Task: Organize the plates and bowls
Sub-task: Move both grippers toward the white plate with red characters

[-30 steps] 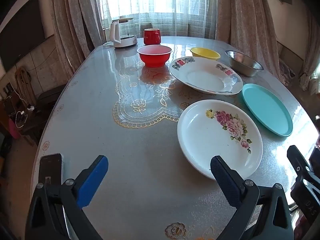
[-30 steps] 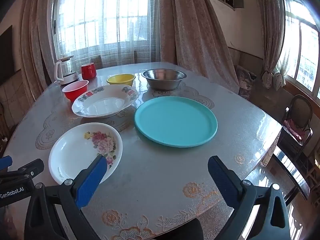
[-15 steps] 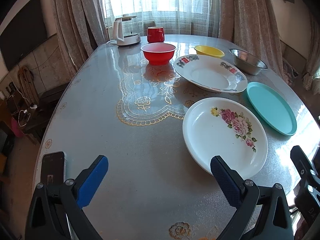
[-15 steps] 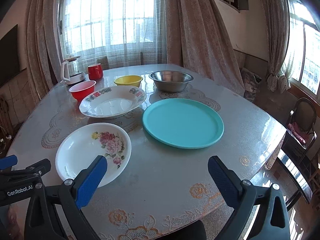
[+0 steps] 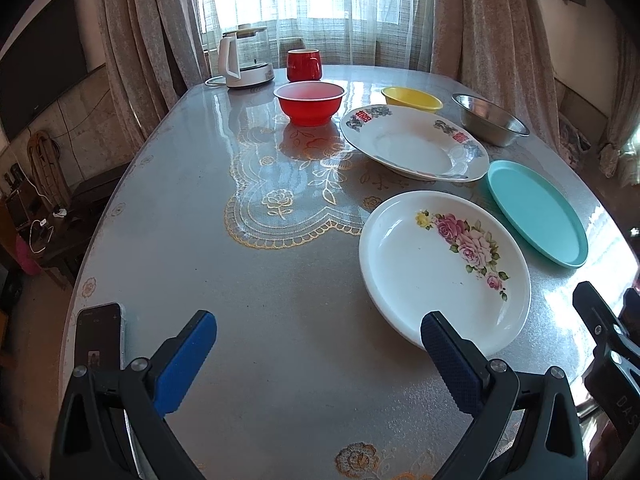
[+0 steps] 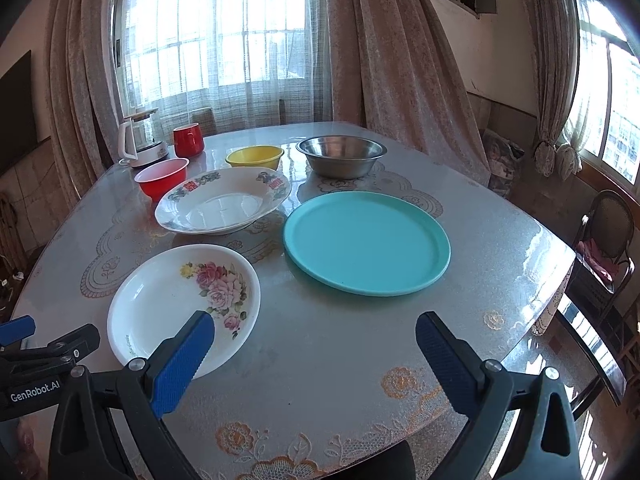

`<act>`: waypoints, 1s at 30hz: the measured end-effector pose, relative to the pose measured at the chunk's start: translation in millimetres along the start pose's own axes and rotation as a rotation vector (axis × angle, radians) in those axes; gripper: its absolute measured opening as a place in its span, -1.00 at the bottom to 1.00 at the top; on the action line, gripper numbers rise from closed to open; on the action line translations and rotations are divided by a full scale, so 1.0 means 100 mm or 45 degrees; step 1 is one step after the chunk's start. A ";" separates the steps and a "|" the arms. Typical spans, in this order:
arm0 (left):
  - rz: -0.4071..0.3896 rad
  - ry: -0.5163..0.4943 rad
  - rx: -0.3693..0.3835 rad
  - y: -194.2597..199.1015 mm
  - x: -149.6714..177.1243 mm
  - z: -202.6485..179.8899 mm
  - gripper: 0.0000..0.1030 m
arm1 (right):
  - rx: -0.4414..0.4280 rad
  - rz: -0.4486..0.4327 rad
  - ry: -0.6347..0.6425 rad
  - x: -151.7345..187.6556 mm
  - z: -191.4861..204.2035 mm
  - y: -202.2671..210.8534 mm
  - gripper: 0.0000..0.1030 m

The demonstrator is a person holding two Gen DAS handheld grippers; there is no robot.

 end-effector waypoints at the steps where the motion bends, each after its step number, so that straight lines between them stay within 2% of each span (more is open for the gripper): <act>1: 0.001 0.005 0.008 0.00 0.00 0.00 1.00 | 0.001 0.002 0.001 0.00 0.00 0.00 0.99; 8: -0.018 -0.006 0.042 0.02 -0.02 -0.04 1.00 | 0.023 0.017 0.012 0.01 -0.03 -0.06 0.99; 20: -0.050 -0.017 0.102 0.01 -0.07 -0.08 1.00 | -0.014 0.039 0.005 0.04 -0.03 -0.10 0.98; 23: -0.022 0.014 0.155 -0.03 -0.05 -0.09 1.00 | -0.021 0.041 0.013 0.05 -0.02 -0.10 0.96; 28: 0.033 0.145 0.298 -0.10 -0.02 -0.09 1.00 | -0.047 0.036 0.022 0.06 0.01 -0.11 0.88; 30: 0.034 0.179 0.324 -0.12 -0.03 -0.09 1.00 | -0.062 0.032 0.020 0.06 0.02 -0.10 0.80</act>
Point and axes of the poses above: each gripper's, at about its wrist camera, not at the fingertips, and y roughly against the way its jaws point, z to its left, x to its underside, the point moved 9 cm from there along -y, roughly the way its jaws point, and after that the axes turned 6 degrees about -z, right-handed, at the moved point
